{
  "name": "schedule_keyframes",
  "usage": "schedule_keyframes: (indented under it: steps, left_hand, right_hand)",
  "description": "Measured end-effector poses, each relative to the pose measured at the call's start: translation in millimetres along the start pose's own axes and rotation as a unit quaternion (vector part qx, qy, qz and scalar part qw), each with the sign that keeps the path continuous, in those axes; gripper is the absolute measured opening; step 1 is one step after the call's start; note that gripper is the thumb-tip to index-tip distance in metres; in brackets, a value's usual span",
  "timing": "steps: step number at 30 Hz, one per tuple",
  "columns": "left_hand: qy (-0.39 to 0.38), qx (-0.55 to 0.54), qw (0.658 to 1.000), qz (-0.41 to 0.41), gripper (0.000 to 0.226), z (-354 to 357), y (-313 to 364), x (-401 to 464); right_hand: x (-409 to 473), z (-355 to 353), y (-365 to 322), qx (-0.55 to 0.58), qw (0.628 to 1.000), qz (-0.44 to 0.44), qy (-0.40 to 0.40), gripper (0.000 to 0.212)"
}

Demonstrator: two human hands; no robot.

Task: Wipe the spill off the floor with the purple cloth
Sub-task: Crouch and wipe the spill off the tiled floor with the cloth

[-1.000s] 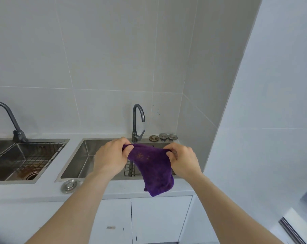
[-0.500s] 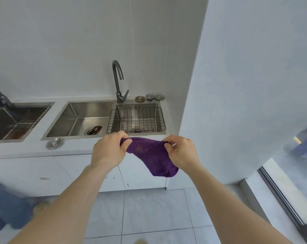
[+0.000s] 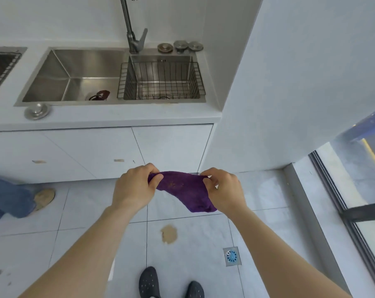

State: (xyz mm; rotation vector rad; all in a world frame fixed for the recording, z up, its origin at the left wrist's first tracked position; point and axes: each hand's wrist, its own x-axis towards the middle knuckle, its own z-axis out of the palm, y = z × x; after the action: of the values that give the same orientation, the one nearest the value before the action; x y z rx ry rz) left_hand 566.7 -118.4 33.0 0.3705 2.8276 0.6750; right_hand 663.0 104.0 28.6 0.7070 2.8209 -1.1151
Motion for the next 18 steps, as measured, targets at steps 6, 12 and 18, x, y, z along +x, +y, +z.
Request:
schedule_keyframes:
  steps: [6,12,18]
  left_hand:
    - [-0.070,-0.024,0.997,-0.025,0.014,77,-84,-4]
    - [-0.154,-0.057,0.984,-0.070,0.010,178,-170,-27]
    - [-0.216,-0.058,0.968,-0.115,0.009,293,-252,-54]
  right_hand:
    - [-14,103,41,-0.004,0.998,0.057,-0.036,0.026]
    - [-35,219,102,-0.018,0.994,0.100,-0.050,0.026]
    - [-56,336,185,-0.030,0.989,0.114,-0.090,0.026]
